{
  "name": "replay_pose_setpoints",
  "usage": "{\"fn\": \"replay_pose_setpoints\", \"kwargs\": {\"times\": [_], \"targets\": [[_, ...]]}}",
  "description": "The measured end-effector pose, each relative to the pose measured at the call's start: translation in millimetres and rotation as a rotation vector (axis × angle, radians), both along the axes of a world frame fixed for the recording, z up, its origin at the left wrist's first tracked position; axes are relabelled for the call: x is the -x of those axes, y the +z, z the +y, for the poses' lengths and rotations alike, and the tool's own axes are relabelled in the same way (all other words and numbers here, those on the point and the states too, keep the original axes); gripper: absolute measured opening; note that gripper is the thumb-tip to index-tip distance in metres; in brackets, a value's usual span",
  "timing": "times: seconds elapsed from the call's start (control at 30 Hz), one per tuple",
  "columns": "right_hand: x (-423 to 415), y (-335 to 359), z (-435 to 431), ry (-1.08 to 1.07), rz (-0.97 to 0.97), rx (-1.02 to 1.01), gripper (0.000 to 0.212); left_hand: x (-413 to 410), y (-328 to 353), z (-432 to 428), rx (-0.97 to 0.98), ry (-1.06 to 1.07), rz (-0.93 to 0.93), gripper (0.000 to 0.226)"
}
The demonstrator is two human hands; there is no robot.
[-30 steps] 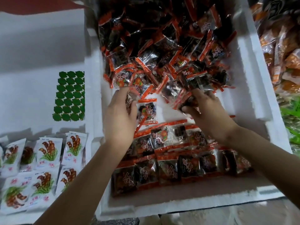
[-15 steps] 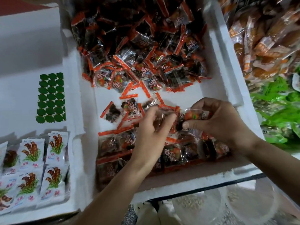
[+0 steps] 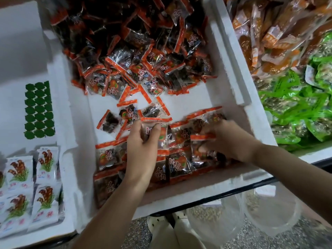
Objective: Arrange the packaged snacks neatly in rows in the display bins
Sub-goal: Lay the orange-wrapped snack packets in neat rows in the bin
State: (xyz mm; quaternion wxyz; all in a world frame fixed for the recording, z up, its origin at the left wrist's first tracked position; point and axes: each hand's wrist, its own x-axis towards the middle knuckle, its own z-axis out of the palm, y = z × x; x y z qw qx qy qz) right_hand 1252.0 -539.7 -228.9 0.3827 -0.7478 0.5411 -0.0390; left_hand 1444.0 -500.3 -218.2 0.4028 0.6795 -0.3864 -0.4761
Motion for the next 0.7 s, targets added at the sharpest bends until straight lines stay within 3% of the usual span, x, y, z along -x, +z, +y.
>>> {"fn": "replay_pose_setpoints", "kwargs": {"times": [0.07, 0.13, 0.23, 0.33, 0.47, 0.57, 0.7], "targets": [[-4.7, -13.6, 2.8, 0.11, 0.076, -0.05, 0.016, -1.1, -1.9, 2.4, -0.041, 0.007, 0.032, 0.041], [-10.3, -20.0, 3.2, 0.143, 0.056, -0.116, 0.023, 0.2, -1.0, 4.0, -0.033, 0.018, 0.027, 0.019], [-14.3, -24.7, 2.7, 0.146, 0.084, -0.123, 0.032, 2.3, 0.7, 5.5, 0.027, 0.034, -0.04, 0.016], [-12.2, -25.6, 6.9, 0.168, 0.175, -0.044, 0.035, 2.0, -2.4, 9.4, 0.069, -0.018, -0.059, 0.026], [-11.2, -22.6, 15.4, 0.316, 0.306, 0.191, 0.045, -0.2, -5.9, 16.7, -0.03, -0.041, -0.029, 0.039], [-8.5, -18.5, 15.4, 0.192, 0.123, 0.239, 0.044, -3.6, -6.8, 20.6, -0.029, -0.117, -0.006, 0.03], [-12.0, 2.1, 11.3, -0.174, -0.319, 0.035, 0.029, -0.4, -2.8, 23.6, -0.014, -0.2, -0.017, 0.032]]}}
